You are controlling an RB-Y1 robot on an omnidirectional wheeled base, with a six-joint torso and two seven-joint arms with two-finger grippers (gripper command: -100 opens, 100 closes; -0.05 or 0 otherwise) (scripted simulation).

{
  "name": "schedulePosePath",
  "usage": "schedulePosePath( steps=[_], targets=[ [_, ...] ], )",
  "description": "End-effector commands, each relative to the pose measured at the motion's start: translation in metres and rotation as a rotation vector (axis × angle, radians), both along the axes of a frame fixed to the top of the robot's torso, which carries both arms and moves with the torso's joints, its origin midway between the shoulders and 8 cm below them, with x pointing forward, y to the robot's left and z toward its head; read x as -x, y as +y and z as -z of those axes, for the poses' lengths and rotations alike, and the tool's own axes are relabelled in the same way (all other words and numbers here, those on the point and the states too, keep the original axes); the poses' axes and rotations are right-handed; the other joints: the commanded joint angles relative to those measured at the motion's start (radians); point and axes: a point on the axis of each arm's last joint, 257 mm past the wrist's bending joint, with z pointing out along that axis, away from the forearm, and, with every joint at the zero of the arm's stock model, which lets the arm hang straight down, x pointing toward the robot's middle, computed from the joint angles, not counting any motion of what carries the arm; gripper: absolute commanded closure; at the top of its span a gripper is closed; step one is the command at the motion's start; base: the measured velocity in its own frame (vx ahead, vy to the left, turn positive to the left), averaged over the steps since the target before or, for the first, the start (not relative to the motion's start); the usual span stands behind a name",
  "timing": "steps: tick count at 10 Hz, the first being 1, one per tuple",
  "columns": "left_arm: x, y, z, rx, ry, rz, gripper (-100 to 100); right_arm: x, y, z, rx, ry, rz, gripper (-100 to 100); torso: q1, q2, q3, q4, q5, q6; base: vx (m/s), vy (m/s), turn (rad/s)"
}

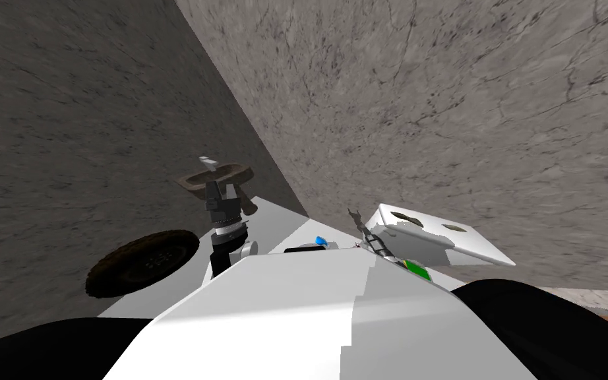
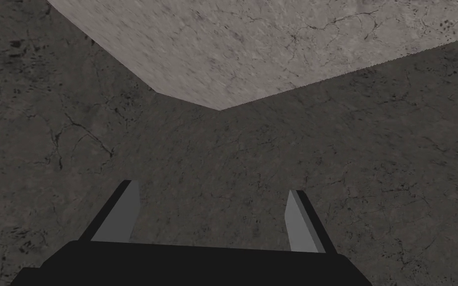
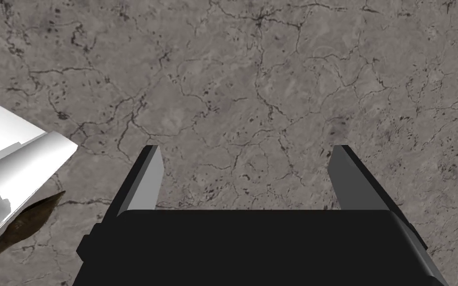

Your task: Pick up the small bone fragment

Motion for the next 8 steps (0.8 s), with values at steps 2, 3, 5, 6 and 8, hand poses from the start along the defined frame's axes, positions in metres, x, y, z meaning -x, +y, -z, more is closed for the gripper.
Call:
schedulePosePath(
  steps=[2, 3, 5, 6, 8],
  targets=[
    [0.000, 0.000, 0.000, 0.000, 0.000, 0.000, 0, 0.041, -0.022, 0.037, 0.090, 0.128, 0.019, -100, 0.001, 0.000, 0.000, 0.000, 0.000, 0.000, 0.001, 0.051, 0.283],
    [0.000, 0.000, 0.000, 0.000, 0.000, 0.000, 0, 0.043, -0.023, 0.040, 0.090, 0.136, 0.023, -100, 0.000, -0.001, 0.000, 0.000, 0.000, 0.001, 0.002, 0.016, -0.052],
    [0.000, 0.000, 0.000, 0.000, 0.000, 0.000, 0, 0.074, -0.039, 0.063, 0.150, 0.223, 0.031, -100, -0.001, -0.001, -0.001, 0.000, 0.000, 0.000, 0.007, 0.023, 0.229],
    [0.000, 0.000, 0.000, 0.000, 0.000, 0.000, 0, 0.098, -0.050, 0.074, 0.203, 0.286, 0.027, -100, -0.002, -0.001, -0.001, 0.000, 0.000, 0.001, 0.012, 0.029, 0.291],
    [0.000, 0.000, 0.000, 0.000, 0.000, 0.000, 0, 0.132, -0.066, 0.092, 0.261, 0.372, 0.028, -100, -0.002, -0.002, -0.001, 0.000, 0.000, 0.001, 0.019, 0.020, 0.208]
  ],
)
